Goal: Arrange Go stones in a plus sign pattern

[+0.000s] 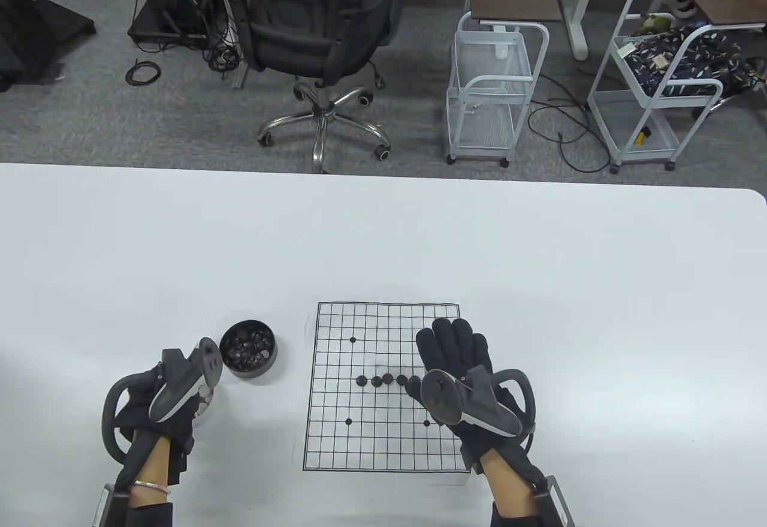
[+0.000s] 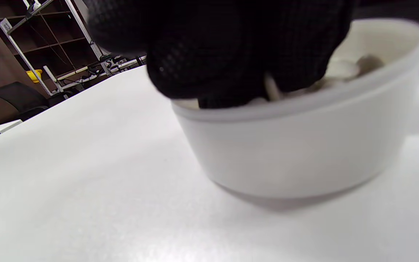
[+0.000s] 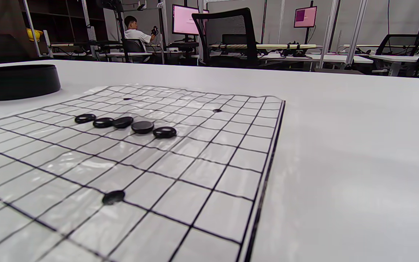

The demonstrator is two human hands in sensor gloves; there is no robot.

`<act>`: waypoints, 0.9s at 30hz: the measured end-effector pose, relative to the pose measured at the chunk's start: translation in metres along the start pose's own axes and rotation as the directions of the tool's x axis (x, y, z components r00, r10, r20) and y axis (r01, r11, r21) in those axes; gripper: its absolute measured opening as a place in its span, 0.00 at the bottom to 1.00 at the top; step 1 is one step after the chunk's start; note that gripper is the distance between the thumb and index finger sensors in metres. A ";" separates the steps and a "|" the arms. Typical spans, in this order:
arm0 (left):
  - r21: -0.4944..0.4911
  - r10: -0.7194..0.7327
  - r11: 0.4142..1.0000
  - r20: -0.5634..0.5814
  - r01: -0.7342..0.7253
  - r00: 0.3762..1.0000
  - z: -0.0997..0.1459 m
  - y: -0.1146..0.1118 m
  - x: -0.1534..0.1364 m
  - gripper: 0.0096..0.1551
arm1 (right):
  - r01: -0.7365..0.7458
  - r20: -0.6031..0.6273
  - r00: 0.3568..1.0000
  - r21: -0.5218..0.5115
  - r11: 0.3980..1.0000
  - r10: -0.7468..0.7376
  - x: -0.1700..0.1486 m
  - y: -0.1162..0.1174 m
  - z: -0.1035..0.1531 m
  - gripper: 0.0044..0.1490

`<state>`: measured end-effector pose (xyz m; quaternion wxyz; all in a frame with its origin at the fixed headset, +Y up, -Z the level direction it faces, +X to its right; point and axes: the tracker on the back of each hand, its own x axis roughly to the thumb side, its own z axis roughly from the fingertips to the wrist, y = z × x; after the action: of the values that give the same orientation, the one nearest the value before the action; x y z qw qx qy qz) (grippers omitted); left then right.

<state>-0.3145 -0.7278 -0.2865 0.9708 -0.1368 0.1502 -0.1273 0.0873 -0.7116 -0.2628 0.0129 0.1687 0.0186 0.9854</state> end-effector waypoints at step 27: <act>-0.004 0.372 0.894 0.563 -0.448 0.738 0.017 0.068 0.202 0.19 | 0.028 -0.024 0.999 -0.012 1.000 -0.028 -0.008 0.000 0.003 0.52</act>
<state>-0.1088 -0.7186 -0.3438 0.9830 -0.0667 -0.1173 0.1249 0.0955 -0.7116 -0.2626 0.0275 0.1563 0.0156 0.9872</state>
